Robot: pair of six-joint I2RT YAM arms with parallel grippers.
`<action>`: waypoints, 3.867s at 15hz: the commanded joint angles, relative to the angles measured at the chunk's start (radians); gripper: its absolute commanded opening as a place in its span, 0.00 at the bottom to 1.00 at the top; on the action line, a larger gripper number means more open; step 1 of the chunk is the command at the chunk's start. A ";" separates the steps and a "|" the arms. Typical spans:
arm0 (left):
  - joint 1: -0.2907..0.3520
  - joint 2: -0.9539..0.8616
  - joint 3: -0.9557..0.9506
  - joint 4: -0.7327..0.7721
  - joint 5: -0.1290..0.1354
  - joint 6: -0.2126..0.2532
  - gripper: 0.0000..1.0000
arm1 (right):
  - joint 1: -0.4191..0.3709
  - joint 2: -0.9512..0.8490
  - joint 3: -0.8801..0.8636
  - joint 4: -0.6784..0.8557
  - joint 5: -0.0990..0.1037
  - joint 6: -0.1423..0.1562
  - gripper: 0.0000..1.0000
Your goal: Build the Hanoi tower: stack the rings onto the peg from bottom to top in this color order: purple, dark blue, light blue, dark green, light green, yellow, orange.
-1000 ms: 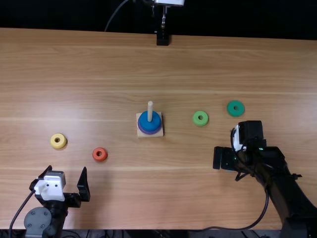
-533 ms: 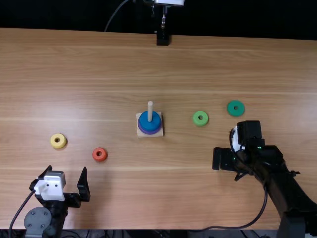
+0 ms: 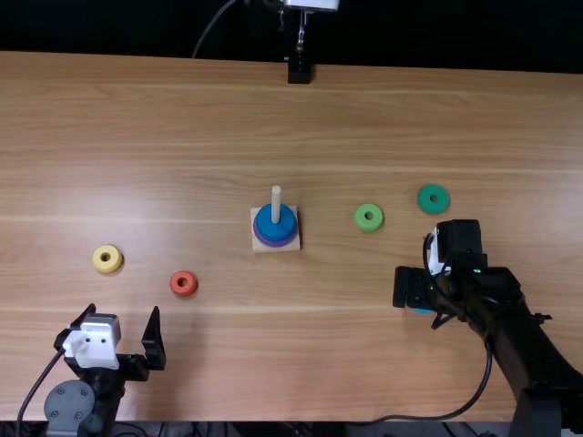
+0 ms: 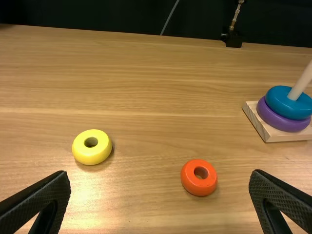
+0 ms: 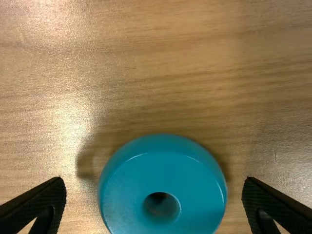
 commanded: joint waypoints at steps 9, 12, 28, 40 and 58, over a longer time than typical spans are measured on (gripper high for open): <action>0.017 -0.012 -0.106 -0.069 0.021 0.004 1.00 | 0.014 0.015 0.039 0.001 0.017 0.013 0.00; 0.017 -0.012 -0.106 -0.069 0.021 0.004 1.00 | 0.106 0.008 0.199 -0.168 0.022 0.037 0.00; 0.017 -0.012 -0.106 -0.069 0.021 0.004 1.00 | 0.485 0.436 1.466 -0.814 0.013 0.046 0.00; 0.017 -0.012 -0.106 -0.069 0.021 0.004 1.00 | 0.584 0.598 1.625 -0.814 0.013 0.046 0.00; 0.017 -0.012 -0.106 -0.069 0.021 0.004 1.00 | 0.578 0.654 1.630 -0.813 0.013 0.044 0.00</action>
